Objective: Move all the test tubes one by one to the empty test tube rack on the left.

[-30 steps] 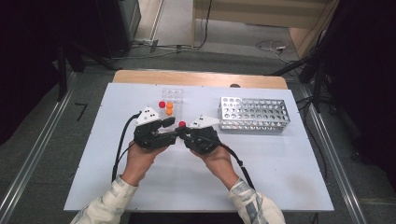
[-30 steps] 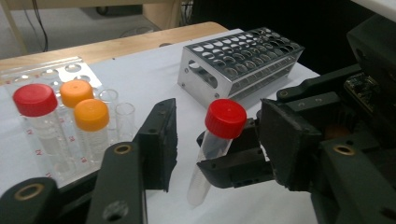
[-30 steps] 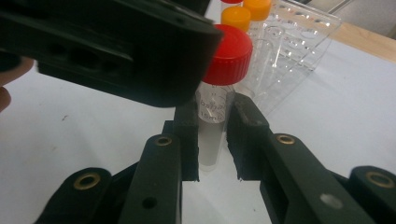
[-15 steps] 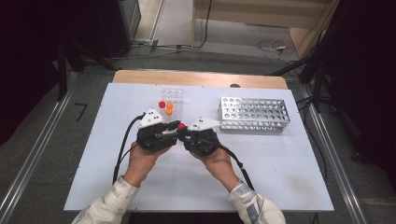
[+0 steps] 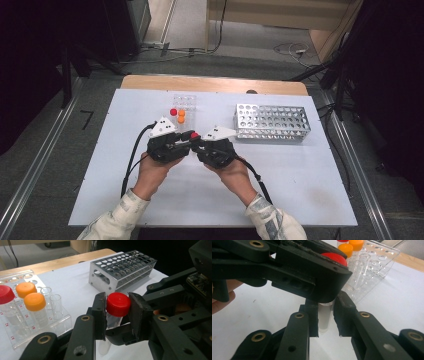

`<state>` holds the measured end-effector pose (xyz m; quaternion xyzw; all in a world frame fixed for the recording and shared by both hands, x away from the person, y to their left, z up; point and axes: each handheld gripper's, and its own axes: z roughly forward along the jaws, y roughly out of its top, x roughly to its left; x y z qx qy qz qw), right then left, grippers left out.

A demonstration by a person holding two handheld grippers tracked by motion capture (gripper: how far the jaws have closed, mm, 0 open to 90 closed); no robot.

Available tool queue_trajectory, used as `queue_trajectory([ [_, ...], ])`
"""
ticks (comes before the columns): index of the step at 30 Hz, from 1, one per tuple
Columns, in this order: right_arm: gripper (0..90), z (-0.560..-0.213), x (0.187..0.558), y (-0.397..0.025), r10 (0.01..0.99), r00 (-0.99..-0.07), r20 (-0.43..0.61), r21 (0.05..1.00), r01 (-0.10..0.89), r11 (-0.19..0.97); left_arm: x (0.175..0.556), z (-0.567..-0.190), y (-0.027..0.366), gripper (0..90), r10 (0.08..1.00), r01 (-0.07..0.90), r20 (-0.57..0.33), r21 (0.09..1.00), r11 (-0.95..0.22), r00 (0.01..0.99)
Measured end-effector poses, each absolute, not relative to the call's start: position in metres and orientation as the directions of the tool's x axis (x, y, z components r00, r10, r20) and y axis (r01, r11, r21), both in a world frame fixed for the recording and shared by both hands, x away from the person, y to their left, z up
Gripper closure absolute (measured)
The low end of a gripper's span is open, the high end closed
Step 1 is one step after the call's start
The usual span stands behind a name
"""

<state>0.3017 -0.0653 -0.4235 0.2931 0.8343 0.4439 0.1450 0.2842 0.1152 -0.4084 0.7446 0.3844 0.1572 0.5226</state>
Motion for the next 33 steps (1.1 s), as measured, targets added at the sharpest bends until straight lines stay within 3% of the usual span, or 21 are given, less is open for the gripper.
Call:
queue_trajectory([
  [8,69.7,-0.425,0.301,-0.068,0.618,-0.786,0.029,0.827,0.366,0.426,0.283,-0.409,0.114,70.2,0.736,0.404,-0.165,0.901,-0.159,0.656],
  [19,47.0,-0.422,0.298,-0.075,0.596,-0.802,0.042,0.835,0.356,0.420,0.282,-0.407,0.114,70.3,0.738,0.402,-0.166,0.903,-0.153,0.654],
  [33,42.6,-0.420,0.289,-0.100,0.591,-0.805,0.045,0.846,0.345,0.406,0.279,-0.405,0.117,70.3,0.737,0.393,-0.164,0.908,-0.147,0.656],
])
